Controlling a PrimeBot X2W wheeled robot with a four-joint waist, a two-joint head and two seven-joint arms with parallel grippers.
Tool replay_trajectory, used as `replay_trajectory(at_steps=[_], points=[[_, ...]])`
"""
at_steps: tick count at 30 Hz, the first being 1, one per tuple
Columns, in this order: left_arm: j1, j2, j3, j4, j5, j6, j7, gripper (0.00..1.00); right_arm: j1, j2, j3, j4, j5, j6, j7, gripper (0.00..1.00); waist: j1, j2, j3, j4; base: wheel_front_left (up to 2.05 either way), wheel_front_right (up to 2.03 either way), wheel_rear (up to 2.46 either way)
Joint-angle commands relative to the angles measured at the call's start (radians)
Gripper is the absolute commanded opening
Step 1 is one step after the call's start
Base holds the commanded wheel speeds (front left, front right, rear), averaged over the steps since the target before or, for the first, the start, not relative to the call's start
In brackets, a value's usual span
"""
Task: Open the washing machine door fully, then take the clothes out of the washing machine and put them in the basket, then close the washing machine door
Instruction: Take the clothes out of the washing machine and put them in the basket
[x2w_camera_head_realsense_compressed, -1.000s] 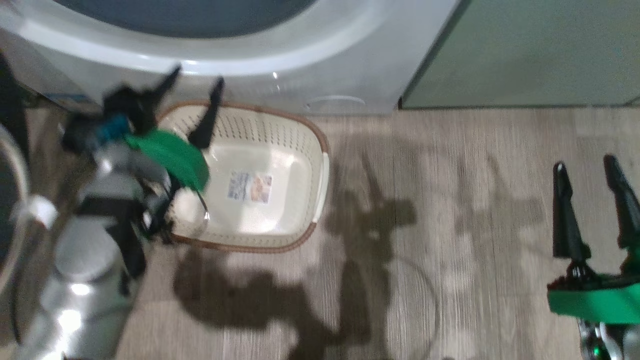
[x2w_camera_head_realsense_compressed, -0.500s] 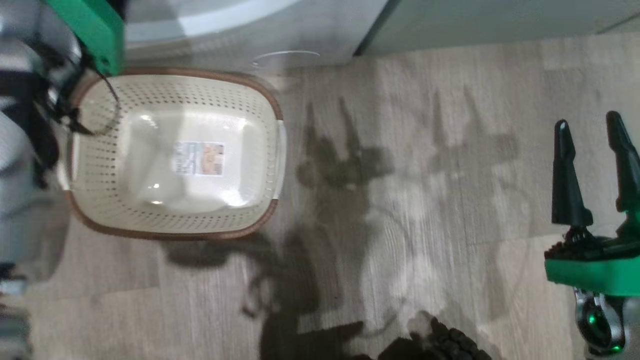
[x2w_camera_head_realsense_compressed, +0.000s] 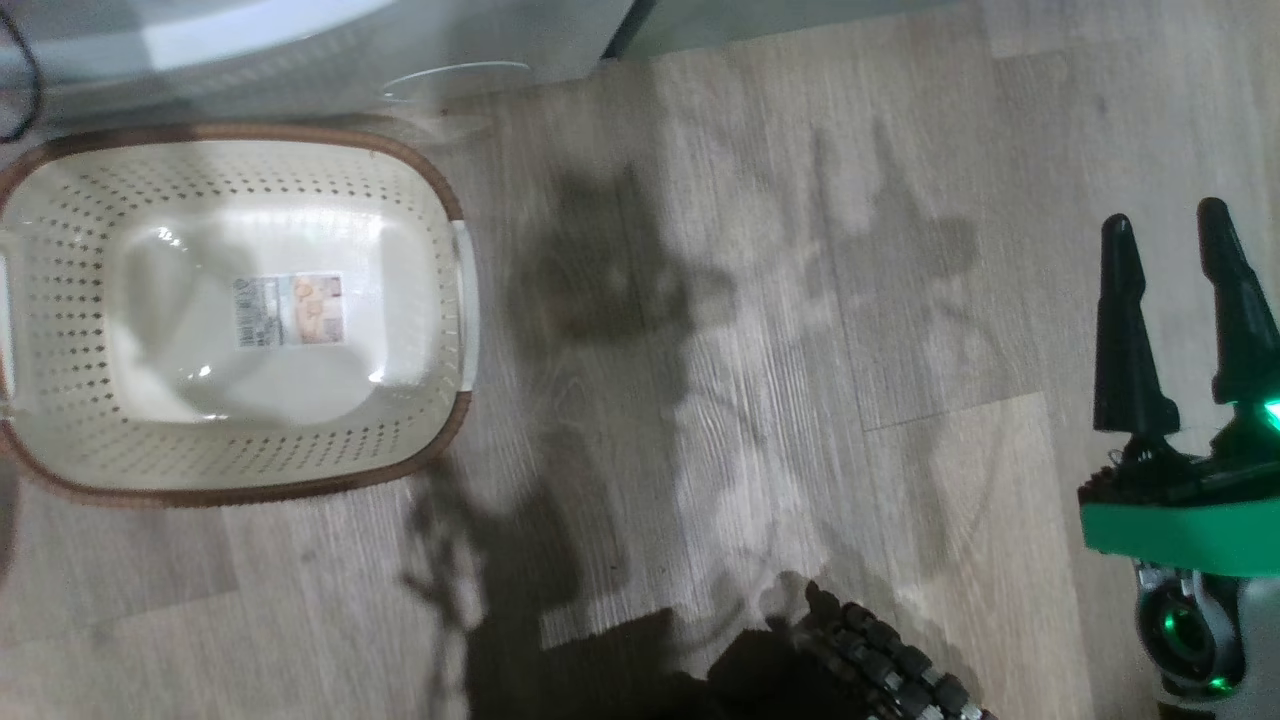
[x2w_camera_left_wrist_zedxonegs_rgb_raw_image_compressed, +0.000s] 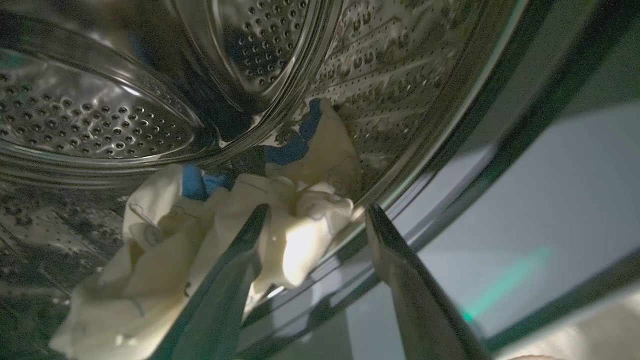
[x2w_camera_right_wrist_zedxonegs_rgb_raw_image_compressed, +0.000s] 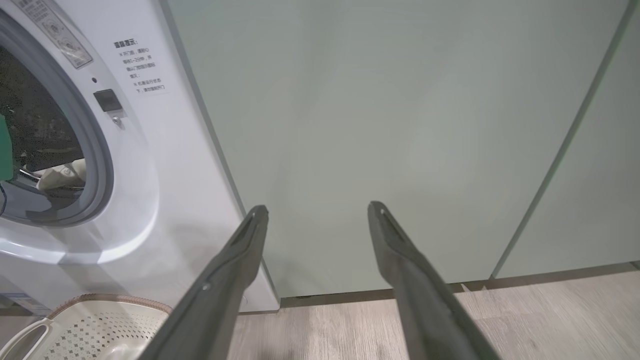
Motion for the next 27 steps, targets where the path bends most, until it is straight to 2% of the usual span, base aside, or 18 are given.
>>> replay_trajectory(at_steps=[1, 12, 13, 14, 20, 27], points=[[-0.047, 0.068, 0.011, -0.023, 0.022, 0.0, 0.009, 1.0, -0.007, -0.002, 0.02, -0.032, 0.012, 0.001, -0.006, 1.0, -0.0001, 0.0, 0.009, -0.016, 0.0, 0.0, 0.0], [-0.103, 0.144, -0.069, 0.058, 0.149, 0.033, 0.095, 1.0, -0.009, -0.002, 0.041, -0.036, 0.047, 0.001, -0.006, 1.0, -0.0001, 0.0, 0.019, -0.065, 0.0, 0.0, 0.0], [-0.105, 0.146, -0.072, 0.062, 0.154, 0.038, 0.104, 0.71, -0.009, -0.002, 0.042, -0.037, 0.048, 0.001, -0.006, 1.0, -0.0001, 0.0, 0.019, -0.067, 0.0, 0.0, 0.0], [-0.108, 0.153, -0.08, 0.067, 0.166, 0.045, 0.114, 0.0, -0.009, -0.002, 0.042, -0.04, 0.051, 0.001, -0.006, 1.0, -0.0001, 0.0, 0.019, -0.072, 0.0, 0.0, 0.0], [-0.11, 0.158, -0.087, 0.055, 0.165, 0.058, 0.092, 0.0, -0.01, -0.002, 0.035, -0.044, 0.053, 0.001, -0.006, 1.0, -0.0001, 0.0, 0.021, -0.072, 0.0, 0.0, 0.0], [-0.064, 0.144, -0.042, -0.002, 0.09, 0.085, 0.003, 0.0, -0.014, -0.002, 0.016, -0.044, 0.043, 0.001, -0.006, 1.0, -0.0001, 0.0, 0.01, -0.047, 0.0, 0.0, 0.0]])
